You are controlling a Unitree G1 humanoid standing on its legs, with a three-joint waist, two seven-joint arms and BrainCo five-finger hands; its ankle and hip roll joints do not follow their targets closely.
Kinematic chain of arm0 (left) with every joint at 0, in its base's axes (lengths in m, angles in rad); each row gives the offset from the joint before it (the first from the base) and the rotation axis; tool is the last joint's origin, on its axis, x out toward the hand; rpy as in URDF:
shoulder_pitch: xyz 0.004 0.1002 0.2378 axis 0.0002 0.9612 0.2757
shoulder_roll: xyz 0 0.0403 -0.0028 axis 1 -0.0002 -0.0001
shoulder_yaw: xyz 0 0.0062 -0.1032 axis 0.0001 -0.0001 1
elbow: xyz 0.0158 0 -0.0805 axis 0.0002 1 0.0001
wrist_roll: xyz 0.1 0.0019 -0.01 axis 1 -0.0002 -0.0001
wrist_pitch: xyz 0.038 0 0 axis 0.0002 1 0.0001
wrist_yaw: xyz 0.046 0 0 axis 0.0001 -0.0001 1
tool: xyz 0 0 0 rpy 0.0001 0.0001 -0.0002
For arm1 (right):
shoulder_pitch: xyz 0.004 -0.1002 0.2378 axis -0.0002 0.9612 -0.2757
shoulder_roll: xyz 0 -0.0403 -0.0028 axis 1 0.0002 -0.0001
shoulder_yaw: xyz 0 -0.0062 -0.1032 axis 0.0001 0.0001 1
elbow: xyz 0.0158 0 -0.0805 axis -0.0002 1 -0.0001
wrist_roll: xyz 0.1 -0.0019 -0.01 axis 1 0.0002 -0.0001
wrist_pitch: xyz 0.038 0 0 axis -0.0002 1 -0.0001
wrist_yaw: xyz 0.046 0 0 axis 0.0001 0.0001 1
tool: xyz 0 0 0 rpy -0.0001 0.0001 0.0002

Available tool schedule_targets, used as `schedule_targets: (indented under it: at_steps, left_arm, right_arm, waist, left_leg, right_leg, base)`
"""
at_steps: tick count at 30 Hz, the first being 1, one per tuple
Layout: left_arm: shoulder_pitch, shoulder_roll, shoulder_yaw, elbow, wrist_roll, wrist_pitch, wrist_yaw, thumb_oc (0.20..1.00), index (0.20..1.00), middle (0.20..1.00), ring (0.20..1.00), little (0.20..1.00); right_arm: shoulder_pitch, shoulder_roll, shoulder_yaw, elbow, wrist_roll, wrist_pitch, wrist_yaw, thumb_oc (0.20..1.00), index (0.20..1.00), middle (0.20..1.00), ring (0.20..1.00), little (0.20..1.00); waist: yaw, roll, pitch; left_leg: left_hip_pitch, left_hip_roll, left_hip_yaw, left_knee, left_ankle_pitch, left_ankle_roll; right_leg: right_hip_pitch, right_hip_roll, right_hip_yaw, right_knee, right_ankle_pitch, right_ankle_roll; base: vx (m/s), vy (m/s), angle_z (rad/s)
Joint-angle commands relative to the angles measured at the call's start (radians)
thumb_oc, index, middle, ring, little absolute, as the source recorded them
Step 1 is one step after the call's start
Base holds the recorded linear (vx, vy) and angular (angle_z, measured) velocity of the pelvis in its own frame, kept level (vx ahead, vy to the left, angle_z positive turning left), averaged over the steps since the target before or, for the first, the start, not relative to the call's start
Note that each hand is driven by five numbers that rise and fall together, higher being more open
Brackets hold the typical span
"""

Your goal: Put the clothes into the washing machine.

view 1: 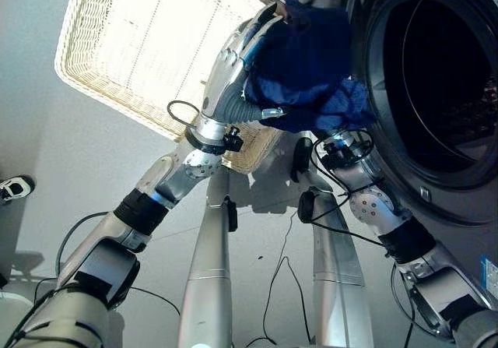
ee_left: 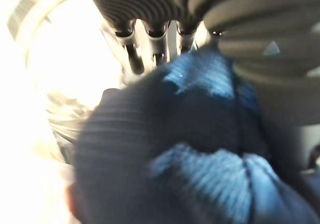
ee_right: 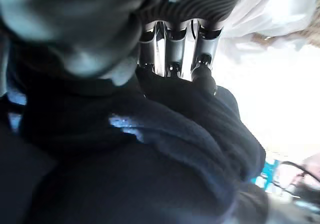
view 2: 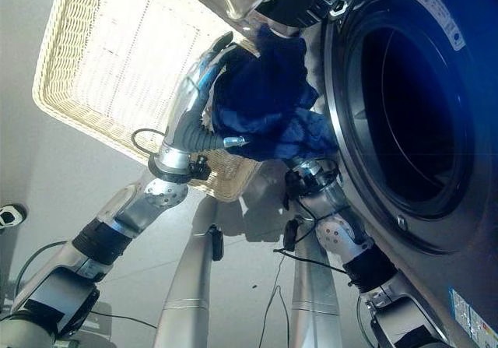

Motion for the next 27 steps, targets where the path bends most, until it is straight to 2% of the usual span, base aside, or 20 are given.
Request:
schedule_targets:
  at_steps: [1,7,12,15,18,22,25,27]
  left_arm:
    - [0.015,-0.033,0.04,-0.061,0.018,-0.007,0.014,1.0,1.0,1.0,1.0,1.0]
    - [0.036,-0.025,0.056,-0.064,-0.01,0.031,-0.02,1.0,1.0,1.0,1.0,1.0]
    - [0.055,-0.025,0.069,-0.054,-0.025,0.034,0.013,1.0,1.0,1.0,1.0,1.0]
    - [0.064,-0.029,0.086,-0.041,-0.056,0.021,0.057,1.0,1.0,1.0,1.0,1.0]
    - [0.083,-0.042,0.111,-0.019,-0.109,-0.022,0.12,1.0,1.0,1.0,1.0,1.0]
    - [0.09,-0.073,0.139,0.069,-0.208,-0.076,0.208,1.0,1.0,1.0,1.0,1.0]
    - [0.063,-0.088,0.139,0.189,-0.213,-0.083,0.284,1.0,1.0,1.0,1.0,1.0]
    - [0.028,-0.091,0.13,0.281,-0.265,-0.078,0.297,1.0,1.0,1.0,1.0,1.0]
  right_arm:
    - [0.002,0.029,-0.051,-0.172,0.003,-0.107,0.038,0.2,0.2,0.2,0.2,0.2]
    - [0.016,0.027,-0.094,-0.189,0.022,-0.155,0.049,0.2,0.2,0.2,0.2,0.2]
    - [0.033,0.033,-0.114,-0.188,0.05,-0.172,0.073,0.2,0.2,0.2,0.2,0.2]
    - [0.038,0.039,-0.126,-0.182,0.05,-0.188,0.067,0.2,0.2,0.2,0.2,0.2]
    - [0.044,0.046,-0.137,-0.157,0.043,-0.198,0.04,0.2,0.2,0.2,0.2,0.2]
    - [0.034,0.065,-0.152,-0.063,0.08,-0.178,-0.012,0.2,0.2,0.2,0.2,0.2]
    - [0.004,0.064,-0.17,0.063,0.16,-0.15,-0.053,0.2,0.2,0.2,0.2,0.2]
    - [-0.032,0.049,-0.18,0.166,0.222,-0.126,-0.078,0.2,0.2,0.2,0.2,0.2]
  waist:
    - [-0.009,0.001,-0.02]
    - [-0.012,0.003,-0.02]
    - [-0.013,0.005,-0.02]
    - [-0.013,0.005,-0.02]
    - [-0.013,0.005,-0.02]
    - [-0.014,0.007,-0.02]
    - [-0.014,0.009,-0.02]
    - [-0.017,0.01,-0.02]
  left_leg:
    - [-0.017,-0.07,-0.017,0.137,-0.112,0.013]
    - [-0.016,-0.067,-0.009,0.138,-0.112,0.012]
    - [-0.016,-0.063,-0.004,0.138,-0.111,0.011]
    - [-0.015,-0.06,-0.003,0.134,-0.109,0.01]
    - [-0.015,-0.058,-0.001,0.136,-0.11,0.008]
    - [-0.017,-0.054,0.004,0.142,-0.109,0.002]
    - [-0.013,-0.051,0.01,0.143,-0.108,-0.003]
    - [-0.014,-0.047,0.014,0.143,-0.106,-0.007]
  right_leg:
    - [0.081,0.015,-0.055,-0.254,0.212,0.134]
    - [0.083,0.013,-0.055,-0.254,0.214,0.136]
    - [0.082,0.012,-0.054,-0.252,0.215,0.137]
    - [0.082,0.011,-0.055,-0.253,0.216,0.138]
    - [0.082,0.01,-0.054,-0.254,0.218,0.138]
    - [0.081,0.011,-0.052,-0.248,0.217,0.137]
    - [0.084,0.011,-0.053,-0.246,0.216,0.137]
    - [0.082,0.013,-0.051,-0.244,0.218,0.136]
  base:
    - [0.0,0.003,0.04]
    - [0.0,0.001,0.02]
    - [0.0,0.0,0.0]
    - [0.0,0.0,0.0]
    - [0.0,0.0,0.0]
    - [0.0,0.0,0.0]
    - [0.0,0.0,0.0]
    - [-0.01,0.037,-0.01]
